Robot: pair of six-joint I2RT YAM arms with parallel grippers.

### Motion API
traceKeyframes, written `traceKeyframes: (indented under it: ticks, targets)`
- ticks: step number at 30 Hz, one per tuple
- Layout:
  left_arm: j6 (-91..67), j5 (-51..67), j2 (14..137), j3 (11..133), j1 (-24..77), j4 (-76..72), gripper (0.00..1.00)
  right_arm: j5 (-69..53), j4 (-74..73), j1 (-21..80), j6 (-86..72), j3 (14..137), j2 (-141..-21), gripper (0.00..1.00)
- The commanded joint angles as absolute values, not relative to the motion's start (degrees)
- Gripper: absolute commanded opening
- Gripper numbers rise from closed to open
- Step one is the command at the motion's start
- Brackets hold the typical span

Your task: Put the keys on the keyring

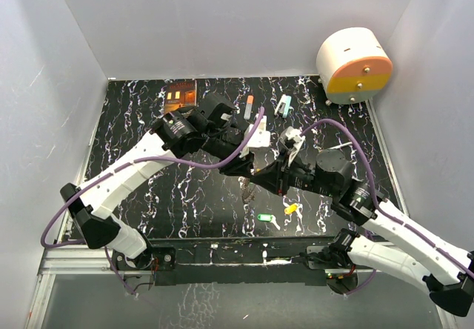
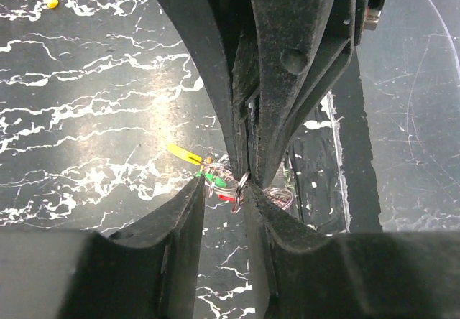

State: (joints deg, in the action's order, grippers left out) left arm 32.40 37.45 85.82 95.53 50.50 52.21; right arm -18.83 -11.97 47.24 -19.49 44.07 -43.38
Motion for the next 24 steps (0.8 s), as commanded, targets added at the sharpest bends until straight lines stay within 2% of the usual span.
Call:
traceKeyframes:
  ticks: [1, 13, 24]
  targets:
    - [32.7, 38.61, 82.79, 98.29, 51.94, 52.03, 0.29, -14.63, -2.97, 47.02, -19.36, 44.06, -41.48, 0.08]
    - [34.76, 31.79, 79.08, 97.08, 51.94, 50.62, 0.3, -14.67, -2.42, 47.02, -20.15, 43.88, -40.56, 0.08]
    - [37.26, 27.87, 76.39, 90.07, 51.92, 46.86, 0.3, -15.5, -2.38, 47.0, -20.82, 44.03, -39.73, 0.08]
